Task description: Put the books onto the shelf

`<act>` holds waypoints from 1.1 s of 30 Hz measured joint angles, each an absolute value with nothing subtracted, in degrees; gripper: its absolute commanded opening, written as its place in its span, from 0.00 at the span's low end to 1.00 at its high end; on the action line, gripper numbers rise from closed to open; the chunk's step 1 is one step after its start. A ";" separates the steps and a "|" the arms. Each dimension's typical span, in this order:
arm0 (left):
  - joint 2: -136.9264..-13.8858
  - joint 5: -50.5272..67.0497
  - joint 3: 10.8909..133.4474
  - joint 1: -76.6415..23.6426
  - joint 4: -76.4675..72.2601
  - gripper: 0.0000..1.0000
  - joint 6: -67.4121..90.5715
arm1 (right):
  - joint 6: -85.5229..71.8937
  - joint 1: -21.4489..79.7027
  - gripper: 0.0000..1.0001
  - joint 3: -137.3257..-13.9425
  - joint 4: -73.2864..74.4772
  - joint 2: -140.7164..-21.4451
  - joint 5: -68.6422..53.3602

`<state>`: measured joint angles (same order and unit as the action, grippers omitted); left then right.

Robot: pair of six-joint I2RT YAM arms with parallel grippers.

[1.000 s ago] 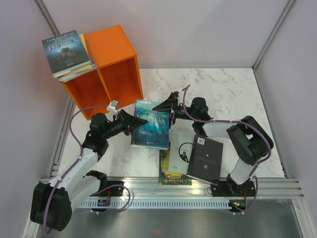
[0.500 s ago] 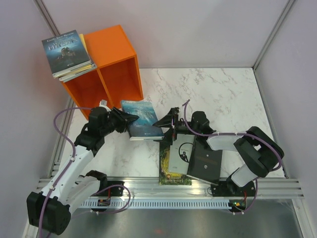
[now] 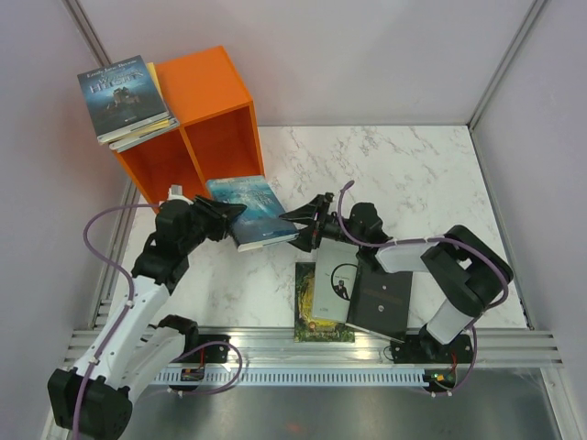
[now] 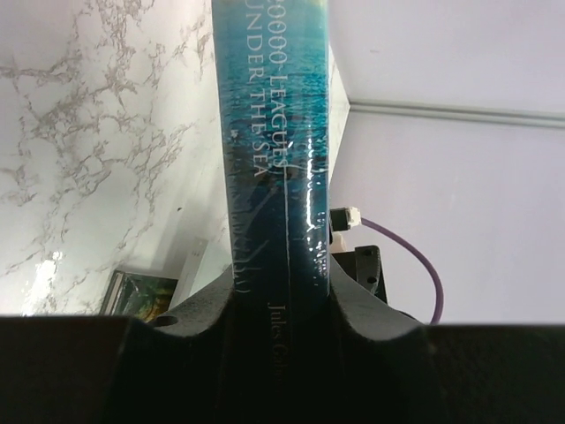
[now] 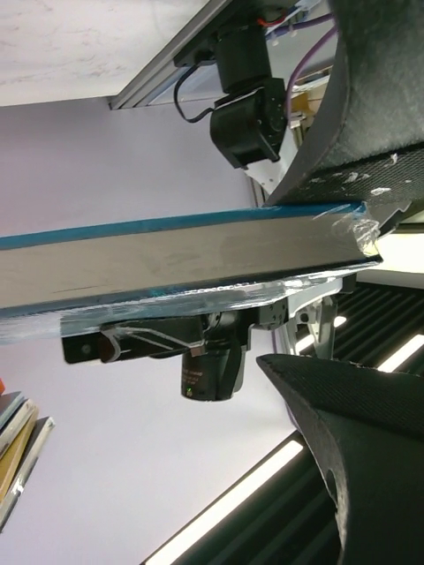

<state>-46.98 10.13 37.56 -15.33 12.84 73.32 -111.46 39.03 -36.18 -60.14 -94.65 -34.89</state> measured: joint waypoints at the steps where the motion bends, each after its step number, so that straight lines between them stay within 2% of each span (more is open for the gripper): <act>1: -46.57 9.85 37.21 -15.29 12.45 0.02 73.93 | -111.66 39.07 0.61 -36.49 -60.49 -94.98 -34.44; 7: -45.17 8.32 35.16 -14.79 9.47 0.02 76.90 | -111.96 39.29 0.53 -39.42 -62.35 -97.69 -32.03; 13: -45.84 8.54 34.41 -14.59 6.00 0.02 78.28 | -111.83 40.23 0.36 -42.19 -62.37 -100.01 -30.94; 14: -46.06 8.78 34.41 -14.59 5.48 0.02 78.39 | -111.83 40.38 0.26 -42.54 -62.35 -100.27 -30.87; 16: -46.39 8.97 34.41 -14.55 5.06 0.02 78.91 | -111.24 40.40 0.12 -42.61 -62.52 -100.31 -30.72; 17: -46.61 9.04 34.41 -14.55 4.91 0.02 78.91 | -111.20 40.40 0.00 -42.61 -62.52 -100.31 -30.74; 21: -46.68 9.19 34.35 -14.55 4.71 0.02 78.91 | -111.15 39.99 0.00 -42.63 -62.00 -100.16 -31.18; 24: -46.33 9.78 34.33 -14.63 5.17 0.20 78.94 | -109.97 39.18 0.00 -42.72 -59.46 -98.80 -32.64; 25: -46.11 10.26 34.37 -14.76 5.41 0.31 78.96 | -109.14 38.68 0.00 -42.92 -57.74 -97.80 -33.56; 27: -45.69 11.42 35.07 -15.20 6.26 0.44 78.70 | -106.67 37.26 0.00 -43.68 -53.21 -95.33 -36.32; 31: -44.36 13.43 38.98 -15.84 11.97 0.73 72.34 | -98.24 31.66 0.00 -50.74 -36.53 -89.95 -41.74; 33: -43.16 13.61 41.74 -15.84 15.40 0.82 69.06 | -92.49 28.12 0.00 -56.62 -26.76 -88.60 -41.98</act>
